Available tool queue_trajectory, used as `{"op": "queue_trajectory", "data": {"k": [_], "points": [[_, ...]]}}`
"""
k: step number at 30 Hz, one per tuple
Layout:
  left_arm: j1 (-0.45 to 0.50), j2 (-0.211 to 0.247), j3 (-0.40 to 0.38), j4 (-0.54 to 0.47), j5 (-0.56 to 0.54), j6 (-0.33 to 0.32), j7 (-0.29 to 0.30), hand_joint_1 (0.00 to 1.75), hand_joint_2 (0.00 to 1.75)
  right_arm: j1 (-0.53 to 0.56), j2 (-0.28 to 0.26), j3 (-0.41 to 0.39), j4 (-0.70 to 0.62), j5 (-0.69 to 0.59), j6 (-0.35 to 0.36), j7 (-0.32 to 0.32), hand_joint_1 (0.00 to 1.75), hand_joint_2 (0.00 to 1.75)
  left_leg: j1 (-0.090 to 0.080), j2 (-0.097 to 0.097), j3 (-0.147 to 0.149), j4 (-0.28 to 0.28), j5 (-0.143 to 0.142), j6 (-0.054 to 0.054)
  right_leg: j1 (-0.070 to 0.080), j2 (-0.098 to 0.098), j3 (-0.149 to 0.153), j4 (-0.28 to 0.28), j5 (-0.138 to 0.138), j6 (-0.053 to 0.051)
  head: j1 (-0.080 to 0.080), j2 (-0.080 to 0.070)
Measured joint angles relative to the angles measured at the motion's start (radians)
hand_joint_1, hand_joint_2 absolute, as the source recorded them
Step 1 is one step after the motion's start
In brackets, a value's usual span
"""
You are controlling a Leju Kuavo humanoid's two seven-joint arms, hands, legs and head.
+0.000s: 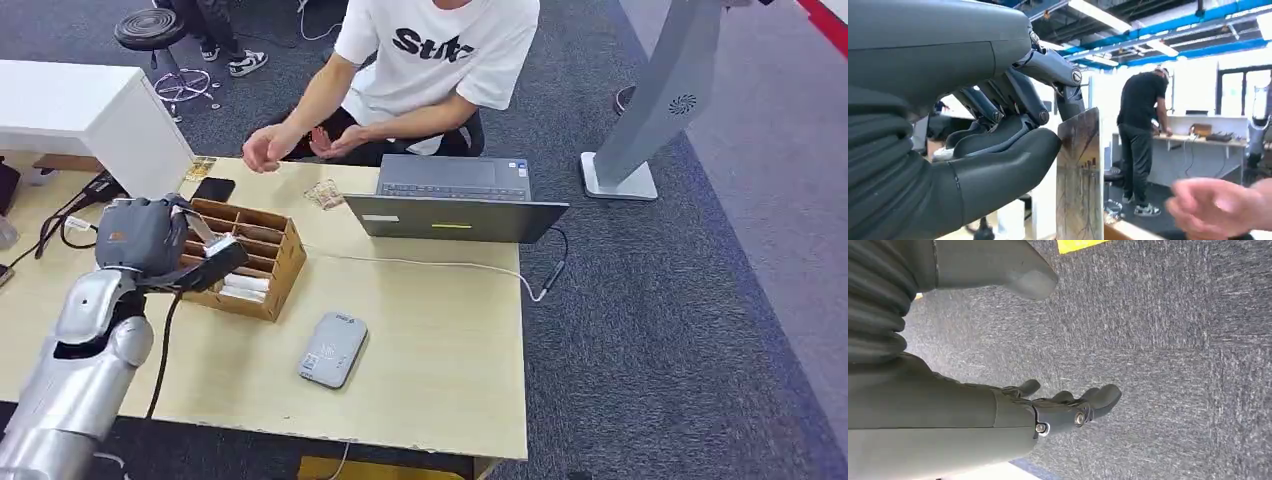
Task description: Pass the card to the sensor for recognition and then transmit it.
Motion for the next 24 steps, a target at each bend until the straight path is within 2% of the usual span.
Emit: {"op": "queue_trajectory", "data": {"k": [6,10,15,19,24], "points": [[-0.061,0.003,0.015,-0.049,0.030,-0.047,-0.009,1.75,1.75,0.000,0.001,-0.001,0.000,0.010,0.000,0.000,0.00,1.75,0.000,0.000,0.000,0.000,0.001,0.000,0.000,0.000,0.000,0.000,0.000,0.000,0.000,0.000],[-0.167,0.015,0.042,-0.063,0.042,-0.086,0.024,1.75,1.75,-0.001,0.001,-0.001,0.000,0.026,0.001,0.000,0.00,1.75,0.000,0.000,0.000,0.000,0.001,0.000,0.000,0.000,0.000,0.000,0.001,-0.001,0.000,0.000],[-0.267,0.027,0.061,-0.056,0.042,-0.101,0.026,1.75,1.75,-0.006,0.002,-0.001,0.000,0.035,0.001,0.004,0.00,1.75,0.000,0.000,0.000,0.000,0.002,0.000,0.000,0.000,0.000,0.000,0.001,-0.001,0.000,0.000],[-0.315,0.031,0.076,-0.031,0.042,-0.099,0.052,1.75,1.75,-0.012,0.003,-0.001,0.000,0.050,0.002,0.013,0.00,1.75,0.000,0.000,-0.001,0.000,0.002,0.000,0.000,0.000,0.000,0.000,0.001,-0.001,0.001,0.000],[-0.419,0.037,0.103,0.050,0.061,-0.101,0.061,1.75,1.75,-0.019,0.004,-0.001,0.000,0.063,0.003,0.024,0.00,1.75,0.000,0.000,0.000,0.000,0.002,0.000,0.000,0.000,0.000,0.001,0.001,-0.001,0.000,0.000]]}}
